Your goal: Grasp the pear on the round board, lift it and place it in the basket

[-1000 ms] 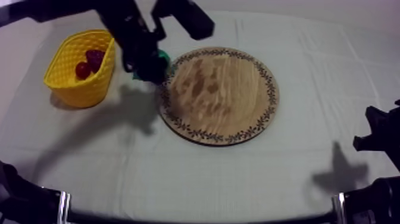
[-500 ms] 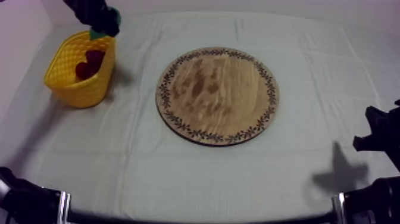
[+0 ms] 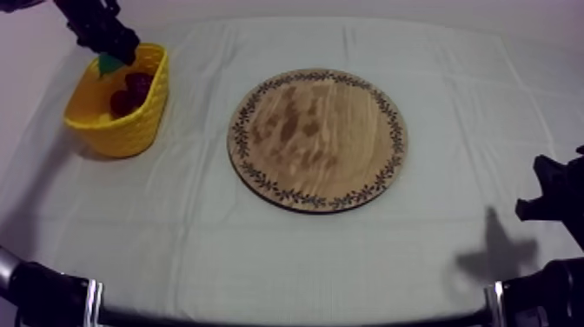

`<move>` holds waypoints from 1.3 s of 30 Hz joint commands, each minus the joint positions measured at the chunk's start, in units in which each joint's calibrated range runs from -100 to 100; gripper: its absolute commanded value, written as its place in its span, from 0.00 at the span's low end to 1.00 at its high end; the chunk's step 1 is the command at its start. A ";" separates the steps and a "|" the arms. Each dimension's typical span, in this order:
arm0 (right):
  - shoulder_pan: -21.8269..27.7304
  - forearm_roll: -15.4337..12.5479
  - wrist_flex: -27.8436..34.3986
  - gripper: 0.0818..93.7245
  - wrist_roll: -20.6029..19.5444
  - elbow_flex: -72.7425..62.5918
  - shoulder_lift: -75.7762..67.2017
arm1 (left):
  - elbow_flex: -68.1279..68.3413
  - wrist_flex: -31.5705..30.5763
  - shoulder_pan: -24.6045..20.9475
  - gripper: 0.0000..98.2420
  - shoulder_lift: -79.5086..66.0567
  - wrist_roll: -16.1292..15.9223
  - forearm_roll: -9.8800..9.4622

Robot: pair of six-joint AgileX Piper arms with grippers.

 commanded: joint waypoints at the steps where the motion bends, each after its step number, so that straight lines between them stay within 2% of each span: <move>1: 0.00 0.02 -0.01 0.00 0.00 0.05 -0.05 | 0.41 -0.39 -0.49 0.48 1.15 2.19 0.22; 9: 0.00 0.02 -0.01 0.00 0.00 0.05 -0.05 | 2.36 -1.06 -2.36 0.42 4.15 9.08 2.06; 14: 0.00 0.02 -0.01 0.00 0.00 0.05 -0.05 | 5.23 -1.62 -2.89 0.40 4.50 9.50 2.33; 19: 0.00 0.02 -0.01 0.00 0.00 0.05 -0.05 | 5.84 -2.21 -3.02 0.43 4.37 8.75 2.62; 22: 0.00 0.02 -0.01 0.00 0.00 0.05 -0.05 | 5.62 -2.23 -3.04 0.52 4.03 8.72 2.60; 26: 0.00 0.02 -0.01 0.00 0.00 0.05 -0.05 | 4.62 -1.48 -2.98 0.77 3.23 9.48 2.17; 28: 0.00 0.02 -0.01 0.00 0.00 0.05 -0.05 | 4.07 -0.81 -2.70 0.86 2.74 9.88 1.67; 33: 0.00 0.02 -0.01 0.00 0.00 0.05 -0.05 | 4.21 -0.19 -1.86 0.95 1.01 10.30 0.68; 36: 0.00 0.02 -0.01 0.00 0.00 0.05 -0.05 | 5.33 -1.94 -1.39 0.91 -0.88 10.91 0.05; 39: -0.01 0.02 -0.01 0.00 0.00 0.05 -0.05 | 7.12 -5.56 -1.00 0.76 -4.02 11.30 -0.83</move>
